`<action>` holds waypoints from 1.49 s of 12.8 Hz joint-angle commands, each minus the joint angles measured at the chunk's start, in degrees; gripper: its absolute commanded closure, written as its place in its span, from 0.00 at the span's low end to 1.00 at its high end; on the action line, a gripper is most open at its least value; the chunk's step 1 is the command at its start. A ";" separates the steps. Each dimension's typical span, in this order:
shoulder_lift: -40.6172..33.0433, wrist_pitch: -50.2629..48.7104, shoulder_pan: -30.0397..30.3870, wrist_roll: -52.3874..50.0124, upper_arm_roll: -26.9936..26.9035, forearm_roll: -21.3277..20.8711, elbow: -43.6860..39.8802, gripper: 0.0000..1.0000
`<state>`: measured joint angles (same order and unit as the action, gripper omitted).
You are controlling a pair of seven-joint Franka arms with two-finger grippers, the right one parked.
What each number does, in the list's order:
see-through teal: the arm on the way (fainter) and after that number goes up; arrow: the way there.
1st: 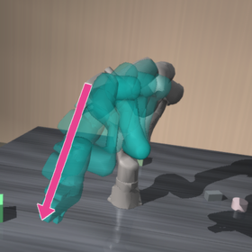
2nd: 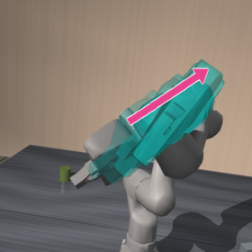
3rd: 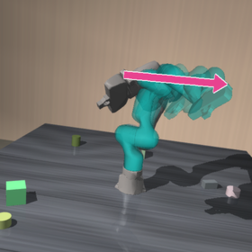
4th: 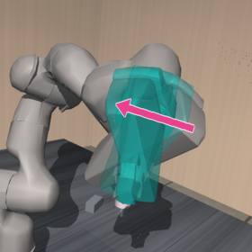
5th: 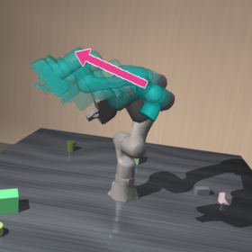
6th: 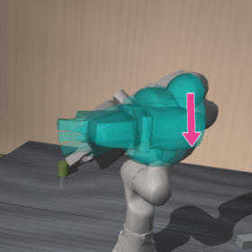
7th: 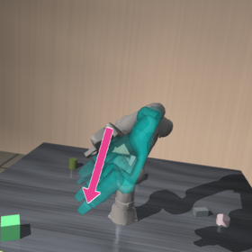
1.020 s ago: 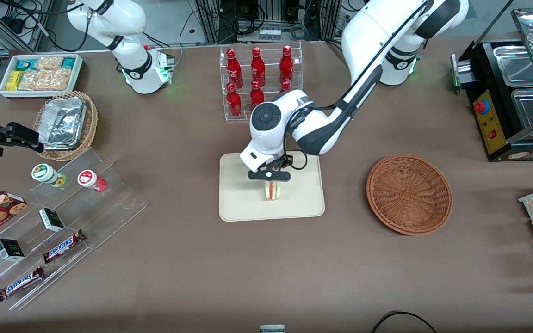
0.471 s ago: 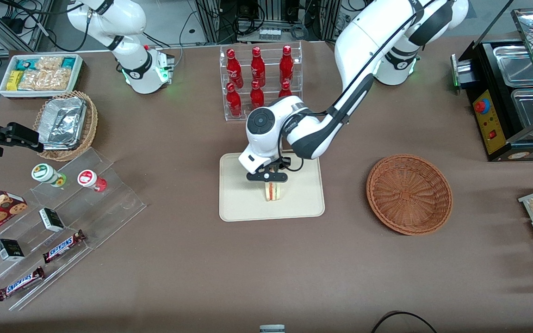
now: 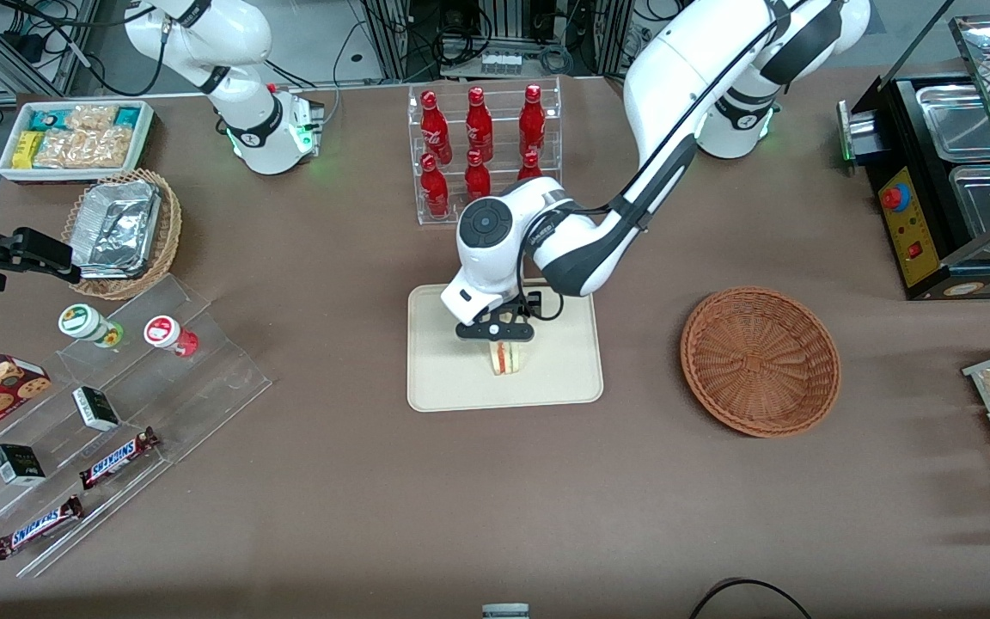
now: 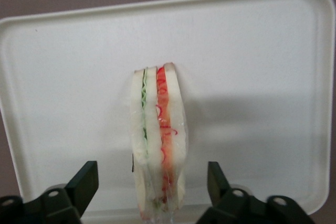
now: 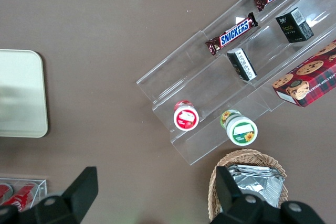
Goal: Place sandwich from basket to tray
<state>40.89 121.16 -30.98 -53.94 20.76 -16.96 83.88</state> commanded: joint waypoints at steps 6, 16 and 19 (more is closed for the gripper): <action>-14.93 -17.51 7.76 -0.47 -0.28 3.50 -0.21 0.01; -31.29 -36.60 26.30 22.97 -0.28 10.09 0.05 0.00; -34.72 -40.38 30.61 30.62 -0.37 11.41 0.41 0.00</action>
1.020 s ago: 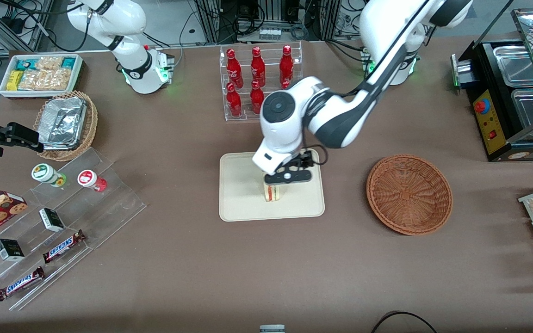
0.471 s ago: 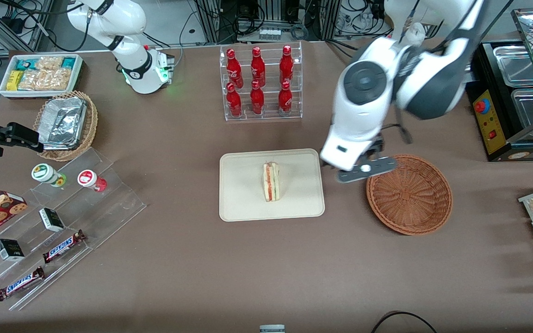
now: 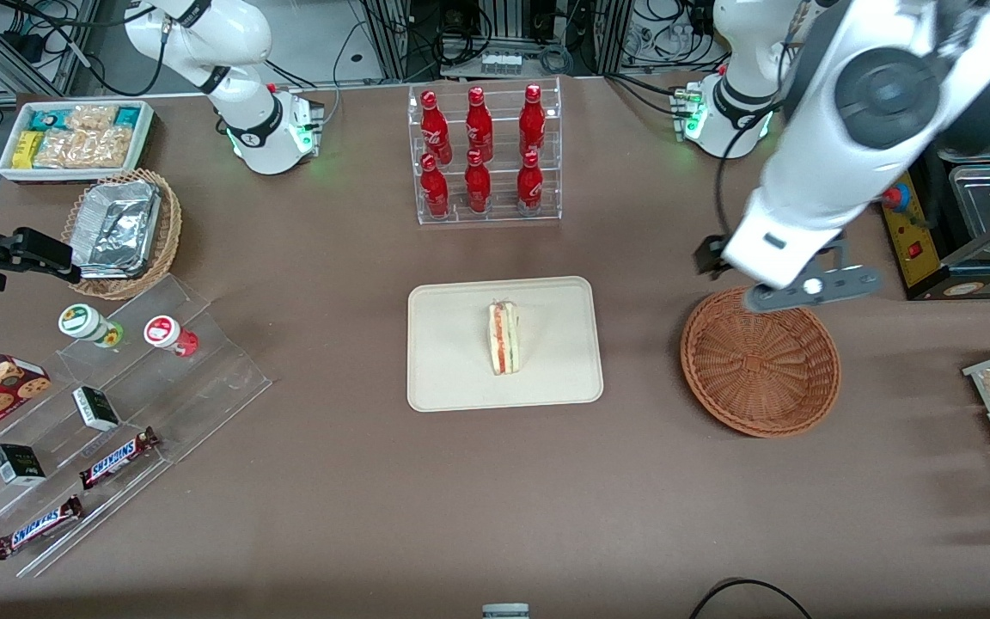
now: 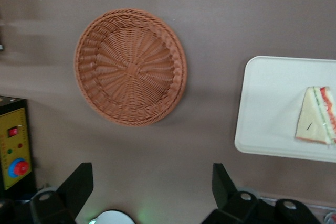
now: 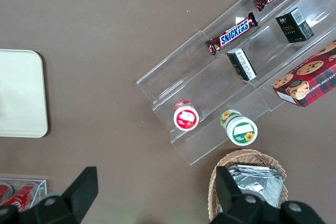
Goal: Place sandwich from basket to tray
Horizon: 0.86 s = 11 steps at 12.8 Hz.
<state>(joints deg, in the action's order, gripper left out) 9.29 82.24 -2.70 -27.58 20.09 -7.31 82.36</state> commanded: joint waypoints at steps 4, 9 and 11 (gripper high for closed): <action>-8.04 -3.22 4.90 15.34 -2.85 4.31 4.90 0.00; -15.25 -3.05 -2.30 24.93 -16.46 6.42 10.89 0.00; -16.05 -3.05 -2.49 27.84 -17.72 6.87 10.89 0.00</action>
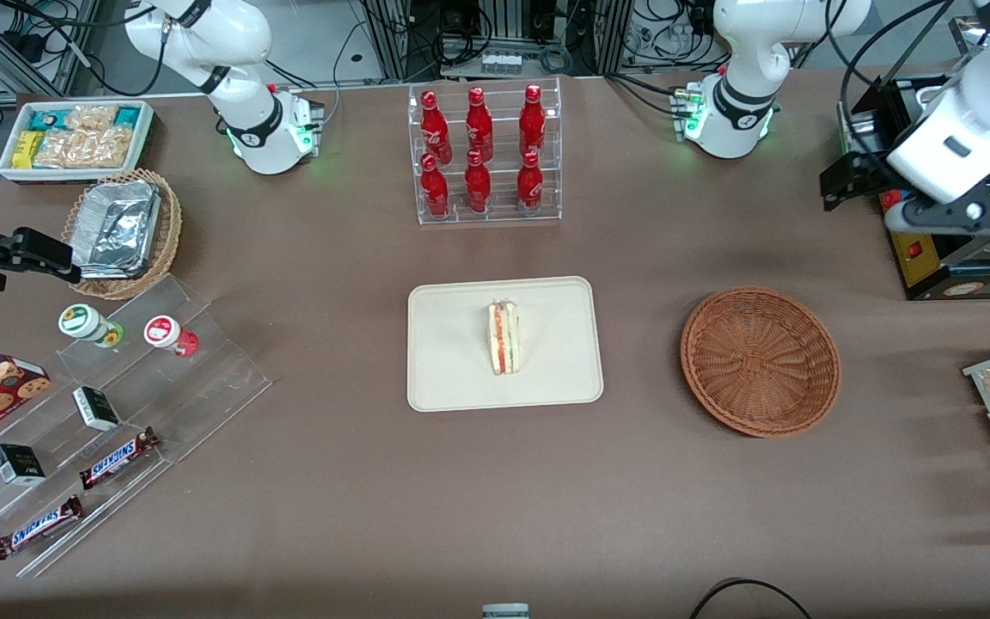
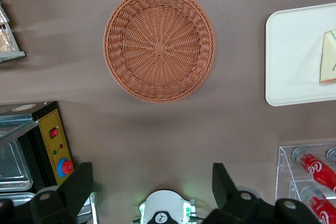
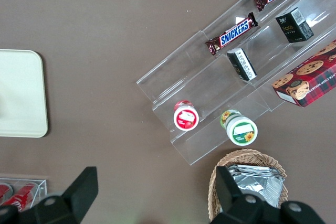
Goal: Place sandwich from basket to tray
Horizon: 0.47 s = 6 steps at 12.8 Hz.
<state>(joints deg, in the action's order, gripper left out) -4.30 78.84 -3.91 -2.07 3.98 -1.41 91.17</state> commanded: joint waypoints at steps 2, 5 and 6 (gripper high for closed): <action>-2.03 0.69 -0.75 2.33 -1.52 0.71 1.38 0.00; 1.13 0.61 -0.75 2.42 -1.17 0.80 -2.83 0.00; 2.10 0.61 -0.75 2.51 -1.08 0.80 -4.32 0.00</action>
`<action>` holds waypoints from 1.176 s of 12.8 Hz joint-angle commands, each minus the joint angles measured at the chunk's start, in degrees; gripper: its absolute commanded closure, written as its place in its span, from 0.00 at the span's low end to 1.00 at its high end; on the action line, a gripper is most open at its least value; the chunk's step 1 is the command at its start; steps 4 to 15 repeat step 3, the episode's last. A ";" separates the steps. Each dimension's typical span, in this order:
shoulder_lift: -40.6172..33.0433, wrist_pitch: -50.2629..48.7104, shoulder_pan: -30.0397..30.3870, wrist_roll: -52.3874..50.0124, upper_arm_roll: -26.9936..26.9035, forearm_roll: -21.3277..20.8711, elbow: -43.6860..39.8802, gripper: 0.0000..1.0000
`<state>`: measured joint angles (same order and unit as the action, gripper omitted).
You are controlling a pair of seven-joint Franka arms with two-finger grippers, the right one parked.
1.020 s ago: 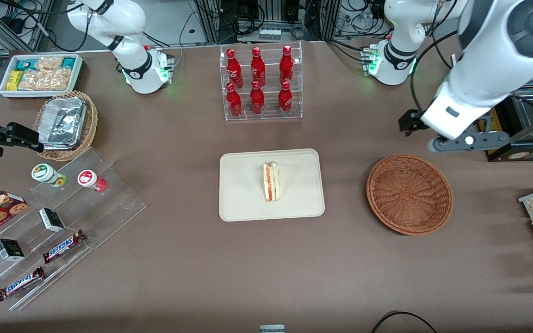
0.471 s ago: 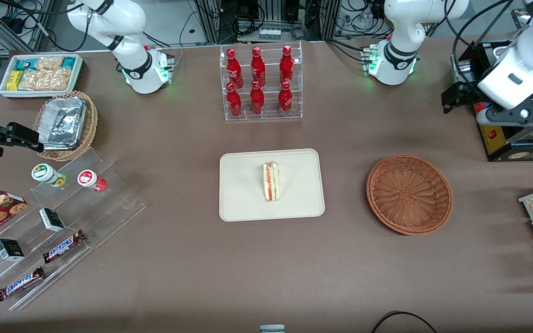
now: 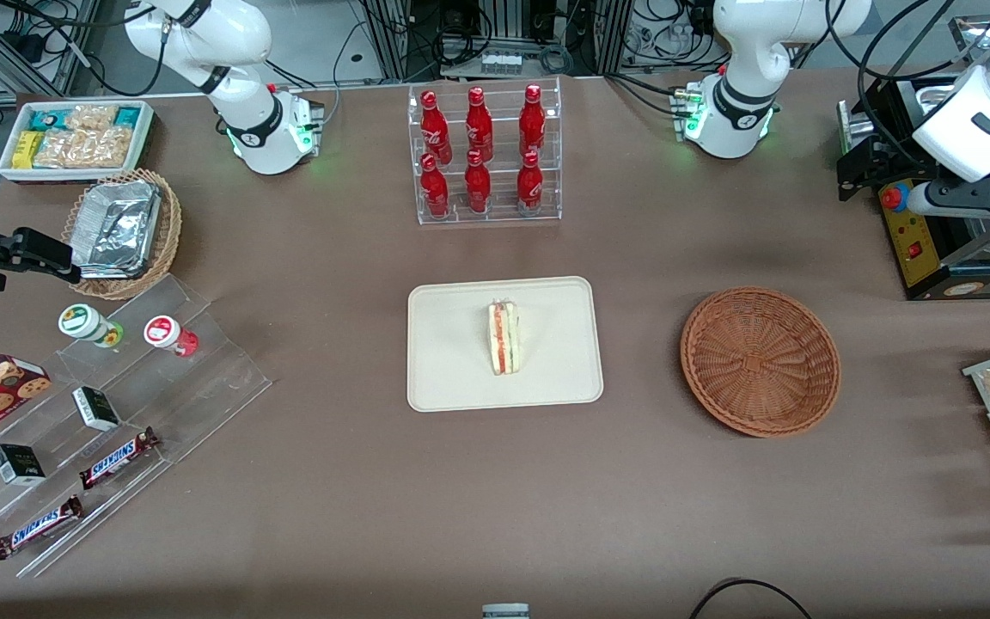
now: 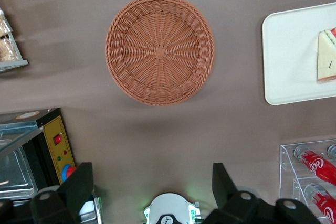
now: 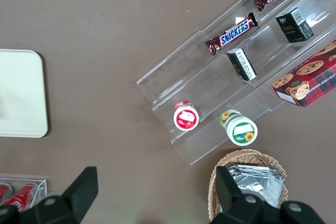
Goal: Place sandwich from basket to tray
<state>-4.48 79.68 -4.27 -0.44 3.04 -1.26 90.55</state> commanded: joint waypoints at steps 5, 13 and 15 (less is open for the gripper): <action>3.51 -0.14 -0.38 0.00 0.83 0.38 -5.21 0.00; 3.51 -0.14 -0.38 0.00 0.83 0.38 -5.21 0.00; 3.51 -0.14 -0.38 0.00 0.83 0.38 -5.21 0.00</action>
